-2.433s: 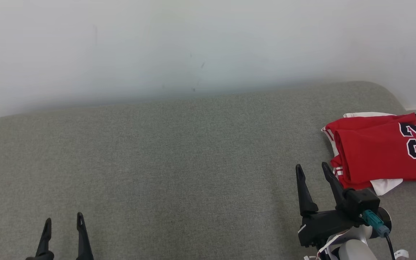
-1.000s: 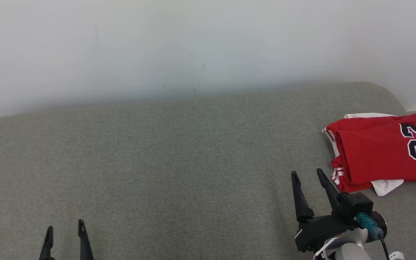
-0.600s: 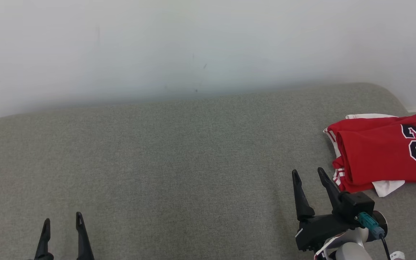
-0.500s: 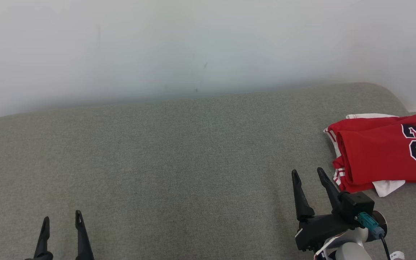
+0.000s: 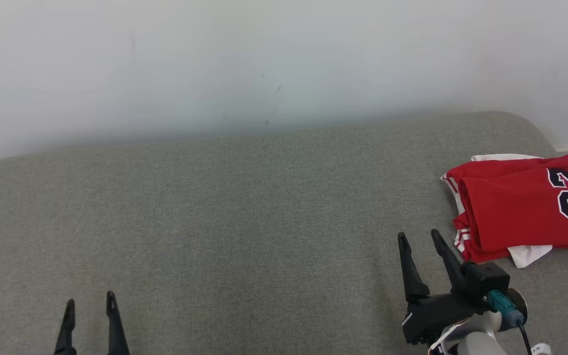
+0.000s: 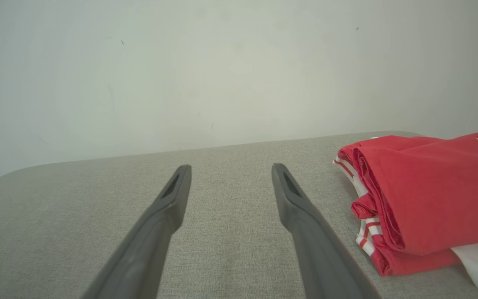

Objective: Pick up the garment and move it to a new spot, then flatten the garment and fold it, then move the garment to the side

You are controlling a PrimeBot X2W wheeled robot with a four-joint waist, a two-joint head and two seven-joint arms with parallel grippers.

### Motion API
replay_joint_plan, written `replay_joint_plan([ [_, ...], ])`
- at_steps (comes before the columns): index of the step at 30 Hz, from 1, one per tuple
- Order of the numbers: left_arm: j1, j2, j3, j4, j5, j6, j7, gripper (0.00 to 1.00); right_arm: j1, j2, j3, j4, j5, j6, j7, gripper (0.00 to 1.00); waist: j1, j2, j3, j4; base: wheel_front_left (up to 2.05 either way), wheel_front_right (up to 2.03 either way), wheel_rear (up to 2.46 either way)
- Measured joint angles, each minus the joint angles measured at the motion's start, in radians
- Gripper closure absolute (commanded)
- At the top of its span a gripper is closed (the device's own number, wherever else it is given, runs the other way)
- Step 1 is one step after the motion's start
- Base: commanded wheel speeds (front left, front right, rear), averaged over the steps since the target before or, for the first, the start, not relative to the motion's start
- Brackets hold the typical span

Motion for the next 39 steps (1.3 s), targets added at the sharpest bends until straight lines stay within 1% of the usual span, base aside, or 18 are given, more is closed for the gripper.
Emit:
replay_joint_plan([
  [1, 0.001, -0.001, 0.0, 0.008, 0.0, 0.0, 0.0, 1.0, 0.003, 0.0, -0.001, 0.006, 0.0, 0.0, 0.001, 1.0, 0.0, 0.0, 0.0, 0.0, 0.0, 0.0, 0.0],
  [5, 0.011, -0.006, 0.001, 0.044, -0.002, 0.0, 0.009, 1.0, 0.04, 0.001, -0.004, 0.04, 0.005, 0.0, 0.011, 1.0, 0.0, 0.0, 0.0, 0.0, 0.0, 0.0, 0.0],
  [17, -0.002, -0.006, 0.008, 0.061, -0.237, -0.023, 0.07, 1.0, 0.048, 0.001, -0.027, 0.006, 0.238, 0.0, 0.069, 1.0, 0.0, 0.0, 0.002, 0.007, 0.0, 0.0, 0.0],
  [27, -0.014, -0.006, 0.008, 0.062, -0.411, -0.043, 0.108, 1.0, 0.062, 0.001, -0.041, -0.028, 0.411, 0.0, 0.109, 1.0, 0.0, 0.0, 0.003, 0.012, 0.0, 0.0, 0.0],
  [28, -0.023, -0.006, 0.008, 0.062, -0.439, -0.044, 0.116, 1.0, 0.064, 0.001, -0.043, -0.033, 0.446, 0.0, 0.118, 1.0, 0.0, 0.0, 0.004, 0.013, 0.0, 0.0, 0.0],
  [34, -0.029, -0.006, 0.008, 0.064, -0.537, -0.053, 0.139, 1.0, 0.074, 0.001, -0.052, -0.051, 0.537, 0.0, 0.14, 1.0, 0.0, 0.0, 0.004, 0.016, 0.0, 0.0, 0.0],
  [35, -0.029, -0.006, 0.008, 0.064, -0.537, -0.053, 0.139, 1.0, 0.074, 0.001, -0.052, -0.051, 0.537, 0.0, 0.14, 1.0, 0.0, 0.0, 0.004, 0.016, 0.0, 0.0, 0.0],
  [39, -0.039, -0.006, 0.009, 0.066, -0.595, -0.061, 0.155, 1.0, 0.078, 0.001, -0.057, -0.06, 0.596, 0.0, 0.156, 1.0, 0.0, 0.0, 0.005, 0.018, 0.0, 0.0, 0.0],
])
